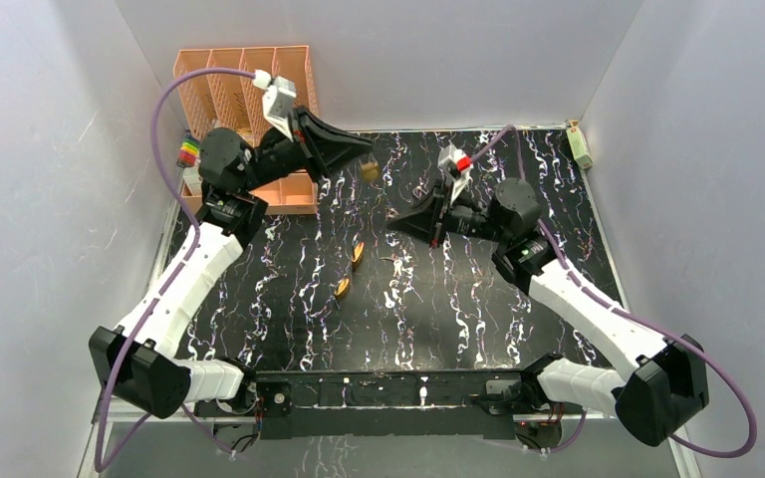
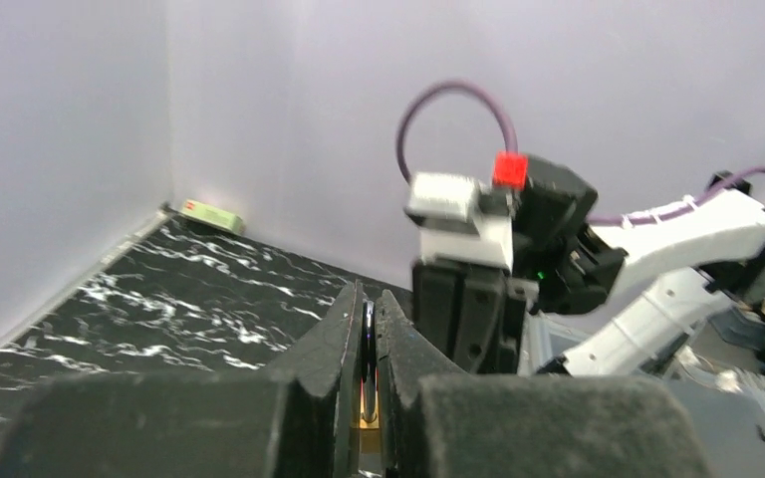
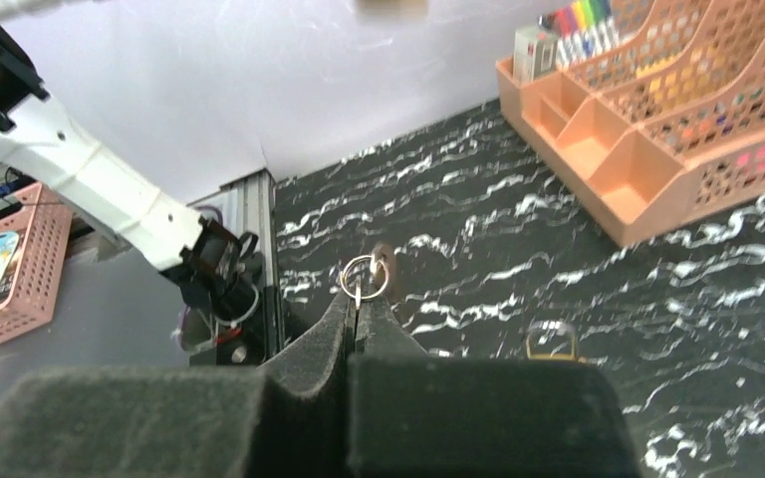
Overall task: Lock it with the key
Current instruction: Lock the lock, then place the lock at the center of the board, then place the key at the center of the board.
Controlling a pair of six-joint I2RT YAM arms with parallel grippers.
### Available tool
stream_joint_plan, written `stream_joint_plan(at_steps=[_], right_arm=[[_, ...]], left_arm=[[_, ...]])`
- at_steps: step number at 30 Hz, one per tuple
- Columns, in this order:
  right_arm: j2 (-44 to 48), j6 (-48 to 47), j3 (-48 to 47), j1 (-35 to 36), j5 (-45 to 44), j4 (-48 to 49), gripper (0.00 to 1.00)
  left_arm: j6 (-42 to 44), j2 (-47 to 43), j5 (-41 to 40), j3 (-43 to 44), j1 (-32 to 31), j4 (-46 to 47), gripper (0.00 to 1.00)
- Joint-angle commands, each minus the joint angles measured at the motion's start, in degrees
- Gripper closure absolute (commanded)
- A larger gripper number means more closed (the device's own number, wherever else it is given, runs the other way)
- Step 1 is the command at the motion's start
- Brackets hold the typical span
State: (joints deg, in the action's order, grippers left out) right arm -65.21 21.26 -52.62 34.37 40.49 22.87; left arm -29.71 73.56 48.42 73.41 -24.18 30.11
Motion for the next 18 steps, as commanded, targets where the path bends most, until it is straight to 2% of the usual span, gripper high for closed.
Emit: stream_joint_plan(at_steps=[1,4,10,14,18], right_arm=[[2.18,-0.04,5.36,0.03,1.34,-1.08,1.0],[3.45,-0.4,8.29,0.25,0.09,-2.79,1.0],[3.43,-4.43,8.17,2.75,-5.48,-13.25,1.0],[1.33,-6.15,7.88,6.99,-10.31,-18.22,1.0],[-2.22,-6.18,7.59,11.74,-14.92,-21.35,1.0]], left_arm=[[-2.8,-1.29,-0.75,3.86,4.11,6.84,1.0],[1.75,-3.24,-2.42,2.61,4.56,1.72,1.0],[20.3,-13.43,-13.14,-8.13,4.46,-18.0,1.0],[26.37,-25.17,-21.09,-22.59,4.24,-19.21,1.0],[26.66,-36.88,-25.91,-32.19,4.08,-22.39,1.0]])
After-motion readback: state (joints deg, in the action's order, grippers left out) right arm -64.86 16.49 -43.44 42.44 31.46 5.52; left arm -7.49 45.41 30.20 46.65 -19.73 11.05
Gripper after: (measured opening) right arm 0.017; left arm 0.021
